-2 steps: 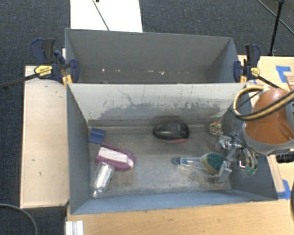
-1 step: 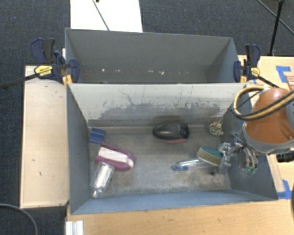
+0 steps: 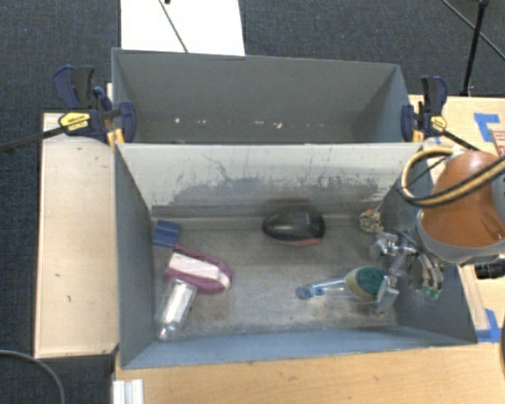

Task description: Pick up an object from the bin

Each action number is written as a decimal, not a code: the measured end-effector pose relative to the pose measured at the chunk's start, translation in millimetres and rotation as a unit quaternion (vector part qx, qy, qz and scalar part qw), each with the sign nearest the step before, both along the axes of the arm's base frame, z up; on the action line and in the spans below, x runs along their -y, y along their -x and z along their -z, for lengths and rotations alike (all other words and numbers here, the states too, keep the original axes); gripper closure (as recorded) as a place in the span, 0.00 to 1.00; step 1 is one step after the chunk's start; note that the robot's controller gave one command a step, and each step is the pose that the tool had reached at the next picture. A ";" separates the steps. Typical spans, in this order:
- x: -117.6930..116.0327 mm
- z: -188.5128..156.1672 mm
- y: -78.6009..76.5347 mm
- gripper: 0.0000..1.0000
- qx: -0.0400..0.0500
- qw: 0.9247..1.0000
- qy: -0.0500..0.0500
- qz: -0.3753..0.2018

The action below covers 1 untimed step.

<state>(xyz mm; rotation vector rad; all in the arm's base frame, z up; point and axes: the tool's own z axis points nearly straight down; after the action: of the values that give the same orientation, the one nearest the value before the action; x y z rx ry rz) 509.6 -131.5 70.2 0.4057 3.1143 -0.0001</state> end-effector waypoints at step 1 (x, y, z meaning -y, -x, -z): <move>0.0 -0.1 0.0 1.00 0.000 1.000 0.000 -0.002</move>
Offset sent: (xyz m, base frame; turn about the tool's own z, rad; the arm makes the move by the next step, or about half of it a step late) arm 0.0000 0.0000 0.0000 0.0000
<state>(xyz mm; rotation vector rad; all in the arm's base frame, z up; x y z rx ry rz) 509.6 -131.5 70.3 0.3997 3.1151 -0.0001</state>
